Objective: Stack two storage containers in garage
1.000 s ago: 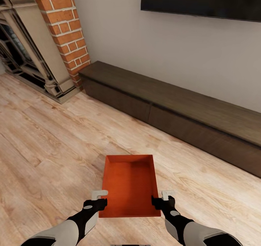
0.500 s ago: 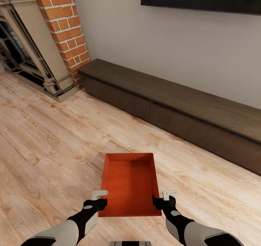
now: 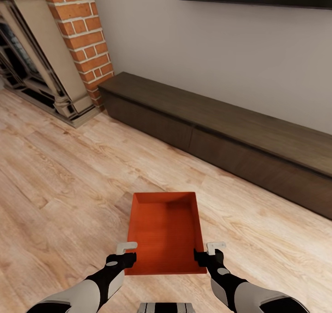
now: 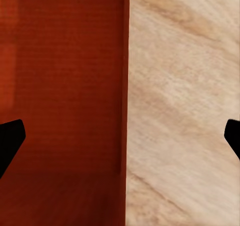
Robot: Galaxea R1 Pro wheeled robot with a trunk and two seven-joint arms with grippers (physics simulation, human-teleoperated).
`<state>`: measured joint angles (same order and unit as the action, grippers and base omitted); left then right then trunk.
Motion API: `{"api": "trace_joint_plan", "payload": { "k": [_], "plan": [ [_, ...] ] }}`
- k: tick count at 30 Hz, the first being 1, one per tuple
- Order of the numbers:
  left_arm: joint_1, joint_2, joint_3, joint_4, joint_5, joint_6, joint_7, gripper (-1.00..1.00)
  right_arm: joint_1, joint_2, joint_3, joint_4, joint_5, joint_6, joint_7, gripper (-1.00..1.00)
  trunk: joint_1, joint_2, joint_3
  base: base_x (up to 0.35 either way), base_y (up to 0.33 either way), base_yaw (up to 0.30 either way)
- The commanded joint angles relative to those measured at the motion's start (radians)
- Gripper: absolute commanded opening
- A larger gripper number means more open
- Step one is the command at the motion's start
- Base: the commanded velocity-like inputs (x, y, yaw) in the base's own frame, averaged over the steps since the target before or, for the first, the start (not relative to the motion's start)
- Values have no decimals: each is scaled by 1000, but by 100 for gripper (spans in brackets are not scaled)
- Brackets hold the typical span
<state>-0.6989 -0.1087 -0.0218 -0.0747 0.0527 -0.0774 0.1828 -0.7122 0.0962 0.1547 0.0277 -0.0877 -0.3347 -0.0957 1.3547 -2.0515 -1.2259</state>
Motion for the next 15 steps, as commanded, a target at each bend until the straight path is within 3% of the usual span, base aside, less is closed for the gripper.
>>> {"api": "trace_joint_plan", "payload": {
  "k": [1, 15],
  "plan": [
    [-1, 0, -3, 1, 6, -4, 3, 100, -1, 0, 8, 3, -9, -5, -2, 100, 4, -8, -4, 0, 0, 0],
    [-1, 0, -3, 1, 5, -4, 3, 100, -1, 0, 8, 3, -9, -6, -2, 100, 57, -106, -48, 0, 0, 0]
  ]
}}
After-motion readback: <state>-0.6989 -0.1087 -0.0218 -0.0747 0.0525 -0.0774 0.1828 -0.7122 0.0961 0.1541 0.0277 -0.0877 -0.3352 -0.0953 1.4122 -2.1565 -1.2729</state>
